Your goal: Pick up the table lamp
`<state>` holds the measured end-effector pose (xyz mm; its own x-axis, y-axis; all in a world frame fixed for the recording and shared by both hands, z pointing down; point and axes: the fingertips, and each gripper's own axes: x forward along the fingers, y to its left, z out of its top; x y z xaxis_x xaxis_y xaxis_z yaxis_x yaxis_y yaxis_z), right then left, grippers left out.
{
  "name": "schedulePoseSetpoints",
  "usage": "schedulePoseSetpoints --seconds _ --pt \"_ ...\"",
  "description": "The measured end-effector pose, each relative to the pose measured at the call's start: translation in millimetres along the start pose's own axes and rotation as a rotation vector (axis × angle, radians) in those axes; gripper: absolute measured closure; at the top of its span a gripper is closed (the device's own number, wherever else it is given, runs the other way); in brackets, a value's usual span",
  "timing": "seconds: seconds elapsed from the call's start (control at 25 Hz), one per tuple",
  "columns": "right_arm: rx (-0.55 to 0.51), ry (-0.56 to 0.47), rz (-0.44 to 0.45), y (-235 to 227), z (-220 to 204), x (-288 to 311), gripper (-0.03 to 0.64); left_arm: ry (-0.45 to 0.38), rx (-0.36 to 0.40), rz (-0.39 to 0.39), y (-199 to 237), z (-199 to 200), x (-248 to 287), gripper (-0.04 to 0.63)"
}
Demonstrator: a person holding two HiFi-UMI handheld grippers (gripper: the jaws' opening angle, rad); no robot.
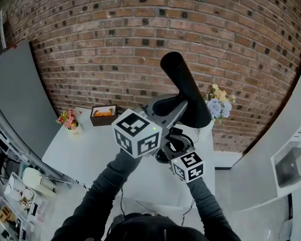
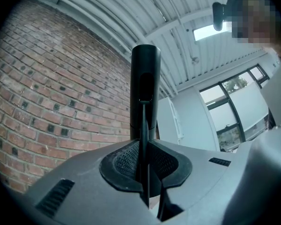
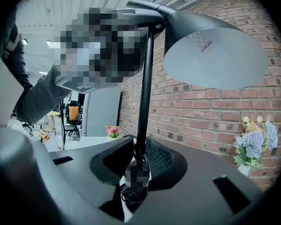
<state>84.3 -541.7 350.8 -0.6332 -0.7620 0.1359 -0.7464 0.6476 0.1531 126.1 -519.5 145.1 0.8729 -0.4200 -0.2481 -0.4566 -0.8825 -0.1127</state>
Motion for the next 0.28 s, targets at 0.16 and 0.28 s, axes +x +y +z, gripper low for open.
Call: schedulePoseSetpoints --seconds 0.16,0.28 --pt "-0.002 0.011 -0.004 -1.2 -5.5 -6.0 0.541 0.017 0.008 -0.007 -5.6 -4.4 1.8 0.545" --pt "-0.006 0.015 -0.006 -1.3 -9.2 -9.7 0.541 0.017 -0.004 -0.01 -8.4 -8.0 2.5 0.545"
